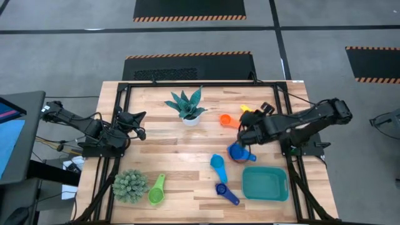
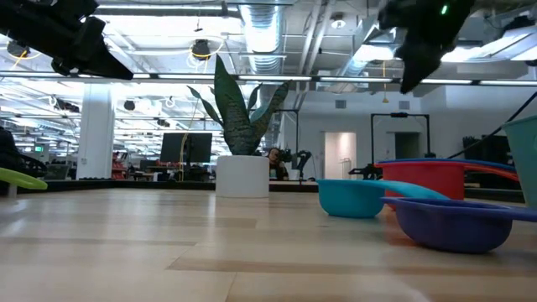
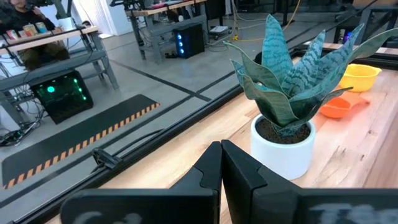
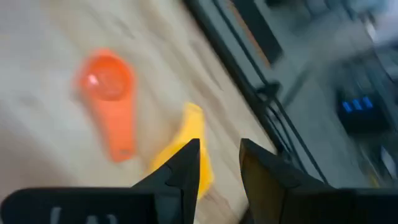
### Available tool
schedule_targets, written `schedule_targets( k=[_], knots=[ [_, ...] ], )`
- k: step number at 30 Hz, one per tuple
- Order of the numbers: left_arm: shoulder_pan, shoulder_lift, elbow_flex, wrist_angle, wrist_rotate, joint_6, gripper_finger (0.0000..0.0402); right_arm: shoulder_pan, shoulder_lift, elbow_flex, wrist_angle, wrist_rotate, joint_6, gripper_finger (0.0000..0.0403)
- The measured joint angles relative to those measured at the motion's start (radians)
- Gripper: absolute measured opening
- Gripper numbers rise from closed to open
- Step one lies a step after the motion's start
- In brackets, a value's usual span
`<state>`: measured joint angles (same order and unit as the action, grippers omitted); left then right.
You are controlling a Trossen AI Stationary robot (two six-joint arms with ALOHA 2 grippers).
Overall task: Nest measuring cups in basket
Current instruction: Move the green measuring cup to the center of the table
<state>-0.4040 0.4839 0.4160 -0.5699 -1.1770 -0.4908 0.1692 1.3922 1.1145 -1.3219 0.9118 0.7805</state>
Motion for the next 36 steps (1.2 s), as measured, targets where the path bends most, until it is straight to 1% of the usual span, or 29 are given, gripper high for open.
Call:
schedule_targets(
  k=[3,6,9,11,15,20,21,23,24,25,29,31,33,36],
  knots=[
    [0.0,0.0,0.0,0.0,0.0,0.0,0.0,-0.107,0.003,-0.047,0.0,-0.001,0.032,0.0125],
    [0.0,0.0,0.0,0.0,0.0,0.0,0.0,-0.239,0.003,-0.08,-0.003,-0.079,-0.008,0.012],
    [0.0,0.0,0.0,0.001,0.0,-0.001,0.0,-0.37,0.003,-0.106,0.001,-0.19,-0.146,0.0119],
    [0.0,0.0,0.0,0.001,0.0,-0.001,0.0,-0.446,0.002,-0.121,0.02,-0.269,-0.265,0.0119],
    [0.0,0.0,0.0,0.001,0.0,-0.001,0.0,-0.576,0.002,-0.14,0.112,-0.473,-0.525,0.0119],
    [0.0,0.0,0.0,0.001,0.0,-0.005,0.0,-0.675,0.002,-0.142,0.242,-0.682,-0.811,0.0119],
    [0.0,0.0,0.0,0.001,0.0,-0.005,0.0,-0.686,0.002,-0.142,0.267,-0.715,-0.854,0.0119],
    [0.0,0.0,0.0,0.003,0.004,-0.016,0.0,-0.703,0.002,-0.142,0.307,-0.752,-0.889,0.0119],
    [0.0,0.0,0.0,0.006,0.021,-0.023,0.0,-0.707,0.002,-0.141,0.32,-0.756,-0.891,0.0119],
    [0.001,0.0,0.0,0.009,0.06,-0.027,0.0,-0.71,0.002,-0.141,0.324,-0.756,-0.891,0.0119],
    [0.0,0.054,0.0,0.023,0.291,-0.024,0.0,-0.706,0.002,-0.141,0.281,-0.755,-0.862,0.0119],
    [0.0,0.101,0.002,0.055,0.376,0.007,0.0,-0.7,0.002,-0.141,0.252,-0.755,-0.845,0.0119],
    [0.0,0.17,0.04,0.077,0.429,0.036,0.0,-0.697,0.002,-0.141,0.231,-0.756,-0.829,0.0119],
    [0.0,0.295,0.151,0.058,0.473,0.077,0.0,-0.686,0.002,-0.141,0.229,-0.756,-0.8,0.0119]
  ],
)
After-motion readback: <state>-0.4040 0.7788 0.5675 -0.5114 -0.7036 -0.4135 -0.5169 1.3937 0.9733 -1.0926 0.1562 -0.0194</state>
